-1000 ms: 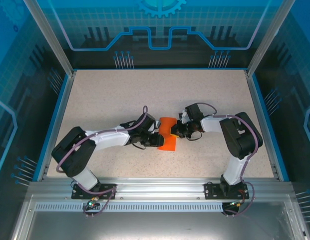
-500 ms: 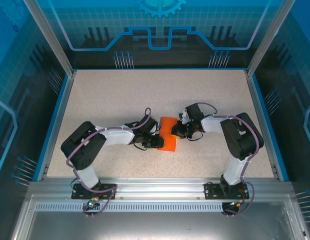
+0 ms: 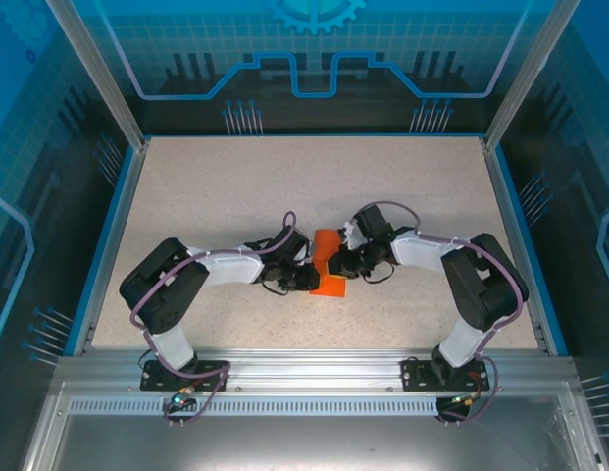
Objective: Fold a paper plane with a square sheet of paper (fold left side to right side)
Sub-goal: Fold the triangle a second time at the center of the table.
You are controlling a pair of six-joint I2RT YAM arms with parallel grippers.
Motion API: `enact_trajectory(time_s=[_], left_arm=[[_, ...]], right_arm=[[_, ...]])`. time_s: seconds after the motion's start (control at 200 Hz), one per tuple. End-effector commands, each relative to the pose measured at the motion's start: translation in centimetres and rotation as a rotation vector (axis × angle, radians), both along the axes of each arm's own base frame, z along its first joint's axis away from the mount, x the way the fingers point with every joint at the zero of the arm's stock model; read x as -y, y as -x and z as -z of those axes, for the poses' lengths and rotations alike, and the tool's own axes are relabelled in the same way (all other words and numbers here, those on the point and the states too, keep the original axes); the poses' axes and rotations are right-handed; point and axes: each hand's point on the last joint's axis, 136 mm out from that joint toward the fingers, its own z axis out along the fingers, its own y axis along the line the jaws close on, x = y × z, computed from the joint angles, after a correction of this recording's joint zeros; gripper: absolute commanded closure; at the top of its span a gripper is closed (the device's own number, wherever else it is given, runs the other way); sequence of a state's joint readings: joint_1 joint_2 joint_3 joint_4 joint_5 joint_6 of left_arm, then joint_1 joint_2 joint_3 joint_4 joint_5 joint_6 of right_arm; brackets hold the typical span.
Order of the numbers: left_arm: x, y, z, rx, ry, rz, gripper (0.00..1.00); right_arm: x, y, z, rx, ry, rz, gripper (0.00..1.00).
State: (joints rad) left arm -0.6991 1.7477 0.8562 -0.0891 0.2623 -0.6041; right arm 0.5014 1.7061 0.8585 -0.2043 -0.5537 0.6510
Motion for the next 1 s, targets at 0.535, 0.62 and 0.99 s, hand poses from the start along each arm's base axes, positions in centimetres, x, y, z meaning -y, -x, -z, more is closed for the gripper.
enact_trajectory(time_s=[0.535, 0.62, 0.99], left_arm=[[-3.0, 1.8, 3.2, -0.075, -0.144, -0.032, 0.82], [-3.1, 1.9, 3.5, -0.079, -0.152, -0.032, 0.82], [-3.3, 2.3, 4.3, -0.096, -0.176, -0.027, 0.83]], right_arm=[[-1.4, 0.0, 3.4, -0.082, 0.108, -0.047, 0.90], [-0.6, 0.0, 4.0, -0.087, 0.137, -0.041, 0.89], [1.3, -1.4, 3.4, -0.055, 0.169, -0.026, 0.89]])
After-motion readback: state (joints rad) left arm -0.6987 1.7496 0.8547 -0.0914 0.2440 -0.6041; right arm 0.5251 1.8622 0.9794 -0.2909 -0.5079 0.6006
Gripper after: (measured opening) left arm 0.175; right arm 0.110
